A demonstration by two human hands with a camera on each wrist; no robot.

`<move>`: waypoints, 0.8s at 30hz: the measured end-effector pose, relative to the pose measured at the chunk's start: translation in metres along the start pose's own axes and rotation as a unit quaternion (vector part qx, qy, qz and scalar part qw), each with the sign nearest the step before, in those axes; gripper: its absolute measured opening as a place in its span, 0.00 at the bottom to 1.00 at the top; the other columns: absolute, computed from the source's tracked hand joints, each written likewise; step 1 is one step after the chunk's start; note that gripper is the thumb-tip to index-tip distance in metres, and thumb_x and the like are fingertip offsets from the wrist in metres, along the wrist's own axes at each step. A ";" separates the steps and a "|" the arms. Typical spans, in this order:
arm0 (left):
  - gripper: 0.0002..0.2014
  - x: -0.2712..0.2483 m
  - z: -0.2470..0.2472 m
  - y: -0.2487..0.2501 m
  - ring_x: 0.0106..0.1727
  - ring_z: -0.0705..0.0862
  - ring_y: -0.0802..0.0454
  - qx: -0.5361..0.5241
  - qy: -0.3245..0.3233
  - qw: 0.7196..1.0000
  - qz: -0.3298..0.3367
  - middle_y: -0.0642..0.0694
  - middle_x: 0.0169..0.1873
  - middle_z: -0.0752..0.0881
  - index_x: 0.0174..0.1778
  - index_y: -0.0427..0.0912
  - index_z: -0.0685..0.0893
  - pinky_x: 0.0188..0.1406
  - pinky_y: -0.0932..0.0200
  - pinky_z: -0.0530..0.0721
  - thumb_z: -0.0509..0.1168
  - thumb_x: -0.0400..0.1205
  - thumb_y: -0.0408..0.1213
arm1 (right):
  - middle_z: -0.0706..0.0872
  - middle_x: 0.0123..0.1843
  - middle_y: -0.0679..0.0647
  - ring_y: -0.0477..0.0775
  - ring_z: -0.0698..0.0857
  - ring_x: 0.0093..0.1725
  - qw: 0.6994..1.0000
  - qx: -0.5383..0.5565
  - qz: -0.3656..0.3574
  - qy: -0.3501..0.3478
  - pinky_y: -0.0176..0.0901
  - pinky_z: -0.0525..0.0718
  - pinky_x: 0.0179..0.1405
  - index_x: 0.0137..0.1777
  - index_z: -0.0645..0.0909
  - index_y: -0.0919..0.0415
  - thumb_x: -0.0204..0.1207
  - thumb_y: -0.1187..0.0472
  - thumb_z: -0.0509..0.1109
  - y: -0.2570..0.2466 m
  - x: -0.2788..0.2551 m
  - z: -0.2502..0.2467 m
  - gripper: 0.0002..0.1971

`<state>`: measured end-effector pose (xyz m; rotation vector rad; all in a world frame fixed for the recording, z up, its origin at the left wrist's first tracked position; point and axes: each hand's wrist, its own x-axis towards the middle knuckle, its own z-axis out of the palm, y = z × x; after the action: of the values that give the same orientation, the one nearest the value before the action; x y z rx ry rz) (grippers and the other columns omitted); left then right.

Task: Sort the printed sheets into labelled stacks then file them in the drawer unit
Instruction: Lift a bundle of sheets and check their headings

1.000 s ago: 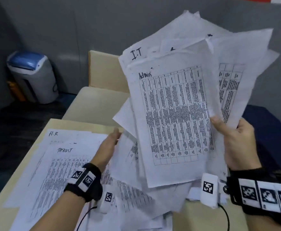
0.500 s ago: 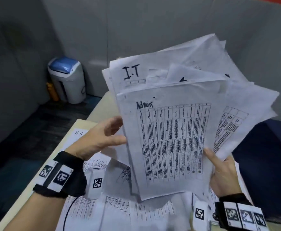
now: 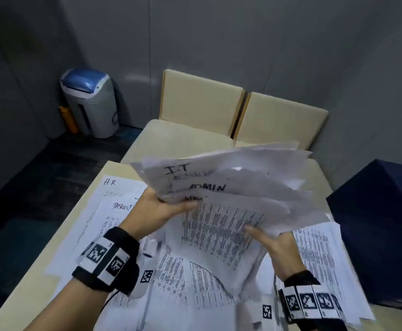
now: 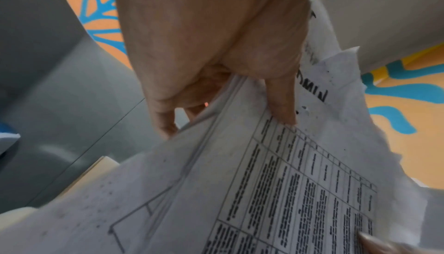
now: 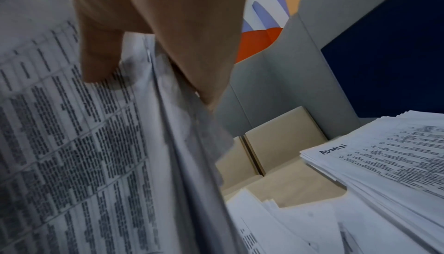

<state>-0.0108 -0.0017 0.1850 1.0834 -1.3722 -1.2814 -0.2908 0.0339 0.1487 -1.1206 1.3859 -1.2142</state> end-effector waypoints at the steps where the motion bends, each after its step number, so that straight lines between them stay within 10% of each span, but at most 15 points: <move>1: 0.17 0.001 0.000 0.002 0.55 0.90 0.58 -0.006 0.006 1.000 0.010 0.53 0.52 0.93 0.58 0.41 0.89 0.53 0.65 0.88 0.78 0.73 0.31 | 0.91 0.32 0.47 0.43 0.90 0.34 1.000 -0.002 -0.005 0.003 0.31 0.88 0.44 0.35 0.87 0.56 0.69 0.73 0.82 -0.001 0.001 0.001 0.11; 7: 0.20 -0.006 0.018 0.019 0.52 0.92 0.51 -0.064 0.077 0.992 0.078 0.48 0.48 0.94 0.56 0.37 0.89 0.51 0.59 0.90 0.80 0.68 0.27 | 0.95 0.53 0.55 0.52 0.93 0.55 0.997 0.041 -0.038 0.049 0.36 0.90 0.51 0.63 0.86 0.65 0.65 0.65 0.86 -0.010 -0.004 0.017 0.25; 12: 0.28 0.002 0.014 0.013 0.52 0.92 0.51 -0.076 0.099 0.987 0.104 0.45 0.50 0.93 0.59 0.34 0.86 0.48 0.60 0.89 0.83 0.62 0.31 | 0.93 0.55 0.64 0.63 0.92 0.58 0.990 0.100 -0.091 0.038 0.50 0.91 0.57 0.64 0.83 0.77 0.68 0.68 0.80 -0.025 0.005 0.019 0.25; 16: 0.25 0.006 0.006 -0.027 0.47 0.92 0.57 -0.026 0.040 0.999 -0.009 0.52 0.44 0.93 0.55 0.36 0.82 0.43 0.68 0.87 0.84 0.65 0.32 | 0.94 0.54 0.59 0.57 0.93 0.56 0.998 0.053 -0.020 0.031 0.55 0.91 0.59 0.63 0.83 0.63 0.68 0.70 0.81 -0.001 0.001 0.023 0.22; 19: 0.24 0.003 0.004 -0.042 0.54 0.92 0.49 -0.048 0.069 0.996 -0.031 0.45 0.52 0.93 0.60 0.35 0.83 0.54 0.55 0.90 0.81 0.69 0.27 | 0.94 0.47 0.58 0.56 0.93 0.51 0.998 0.046 0.003 0.040 0.61 0.89 0.61 0.54 0.85 0.64 0.70 0.66 0.81 0.005 0.000 0.033 0.13; 24: 0.27 0.001 0.001 -0.012 0.54 0.92 0.43 -0.124 0.119 0.984 0.040 0.38 0.53 0.92 0.63 0.27 0.79 0.53 0.50 0.91 0.79 0.68 0.25 | 0.93 0.48 0.53 0.53 0.91 0.53 0.991 0.088 -0.084 0.049 0.45 0.90 0.55 0.57 0.85 0.63 0.71 0.65 0.78 -0.012 -0.001 0.033 0.15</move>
<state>-0.0120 -0.0029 0.1728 0.9630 -1.0371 -1.1863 -0.2575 0.0294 0.1589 -1.0821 1.2484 -1.4993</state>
